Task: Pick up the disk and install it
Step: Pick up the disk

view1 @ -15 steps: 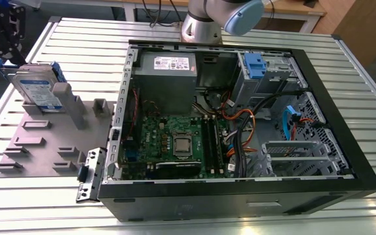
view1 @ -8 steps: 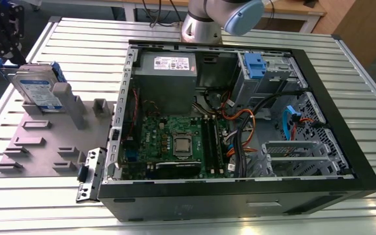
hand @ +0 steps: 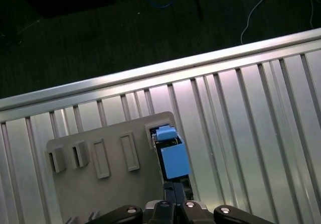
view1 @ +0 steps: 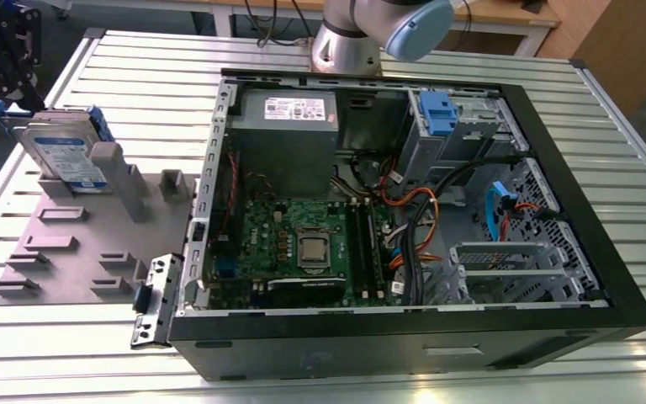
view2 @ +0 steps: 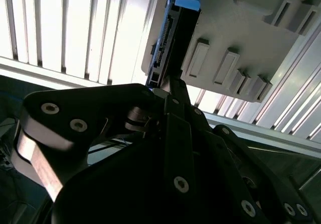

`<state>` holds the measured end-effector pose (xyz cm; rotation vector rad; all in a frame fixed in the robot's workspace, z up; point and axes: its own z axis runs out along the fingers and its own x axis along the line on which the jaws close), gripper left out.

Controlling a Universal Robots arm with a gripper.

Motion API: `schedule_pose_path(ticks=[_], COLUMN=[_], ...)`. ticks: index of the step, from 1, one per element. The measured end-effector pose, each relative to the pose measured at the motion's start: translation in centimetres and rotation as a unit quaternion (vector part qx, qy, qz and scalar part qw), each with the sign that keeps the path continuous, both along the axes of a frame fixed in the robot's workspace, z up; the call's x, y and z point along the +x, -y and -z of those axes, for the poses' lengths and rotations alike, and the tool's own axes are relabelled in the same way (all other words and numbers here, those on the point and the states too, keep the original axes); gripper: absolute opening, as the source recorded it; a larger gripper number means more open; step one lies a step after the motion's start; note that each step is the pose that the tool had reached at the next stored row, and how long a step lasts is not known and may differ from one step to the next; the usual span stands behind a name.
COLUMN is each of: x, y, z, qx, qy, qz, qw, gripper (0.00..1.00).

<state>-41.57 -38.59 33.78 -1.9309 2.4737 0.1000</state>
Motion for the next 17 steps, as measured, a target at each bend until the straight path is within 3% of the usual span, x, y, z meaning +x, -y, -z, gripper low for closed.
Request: schedule_pose_path(ticks=[11, 17], x=[1.04, 1.09], y=[0.0, 0.0], z=[0.01, 0.01], qx=[0.0, 0.0], qy=[-0.0003, -0.0003], qz=[0.0, 0.0], qw=[1.0, 1.0], gripper=[0.11, 0.11])
